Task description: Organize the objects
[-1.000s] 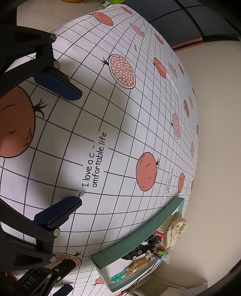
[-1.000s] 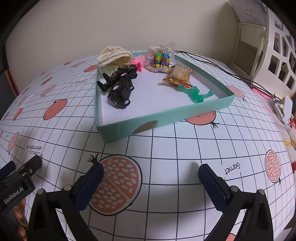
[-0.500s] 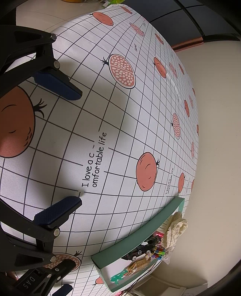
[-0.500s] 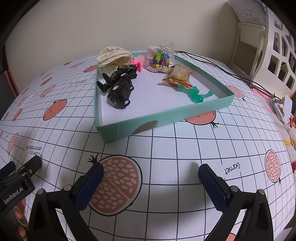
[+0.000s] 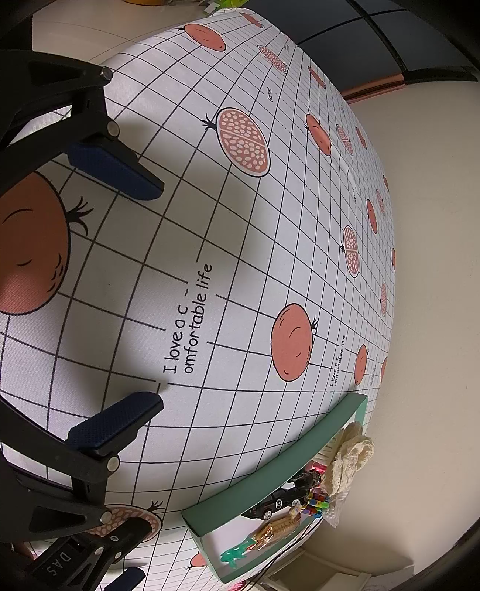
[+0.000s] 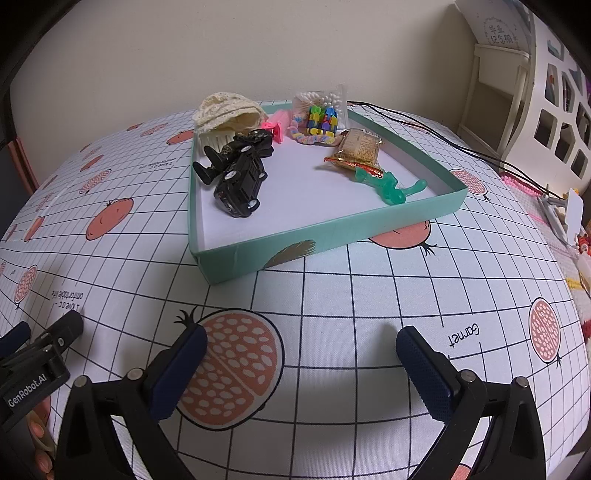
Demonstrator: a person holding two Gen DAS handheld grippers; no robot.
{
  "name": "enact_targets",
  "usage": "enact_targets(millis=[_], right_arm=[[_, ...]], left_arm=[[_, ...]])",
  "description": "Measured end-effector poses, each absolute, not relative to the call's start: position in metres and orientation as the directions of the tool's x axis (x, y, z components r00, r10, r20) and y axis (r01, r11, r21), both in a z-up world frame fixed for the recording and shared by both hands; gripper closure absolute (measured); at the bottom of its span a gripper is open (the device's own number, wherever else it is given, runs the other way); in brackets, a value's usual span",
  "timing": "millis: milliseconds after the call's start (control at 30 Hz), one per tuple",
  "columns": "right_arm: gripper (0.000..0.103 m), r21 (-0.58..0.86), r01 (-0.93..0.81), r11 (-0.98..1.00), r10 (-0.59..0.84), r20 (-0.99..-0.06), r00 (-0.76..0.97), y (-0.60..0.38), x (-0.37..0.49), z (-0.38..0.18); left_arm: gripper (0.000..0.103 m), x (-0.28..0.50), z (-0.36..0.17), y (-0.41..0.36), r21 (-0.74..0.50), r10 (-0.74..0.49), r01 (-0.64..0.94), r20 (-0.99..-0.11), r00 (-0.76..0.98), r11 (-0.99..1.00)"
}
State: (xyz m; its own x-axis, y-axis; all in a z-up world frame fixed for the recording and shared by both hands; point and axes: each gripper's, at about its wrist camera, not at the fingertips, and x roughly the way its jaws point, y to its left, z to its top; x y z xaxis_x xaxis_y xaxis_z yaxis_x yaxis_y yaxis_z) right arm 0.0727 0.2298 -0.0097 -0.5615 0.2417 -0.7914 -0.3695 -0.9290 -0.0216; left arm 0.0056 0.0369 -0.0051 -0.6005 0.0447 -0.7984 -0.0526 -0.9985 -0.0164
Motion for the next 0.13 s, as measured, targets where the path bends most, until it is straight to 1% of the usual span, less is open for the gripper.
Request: enact_targets(millis=[133], right_arm=[[0.0, -0.022, -0.369, -0.929, 0.242, -0.791, -0.562, 0.2299, 0.0727, -0.0097]], left_arm=[[0.0, 0.0059, -0.0057, 0.0367, -0.016, 0.047, -0.057, -0.799, -0.6, -0.998]])
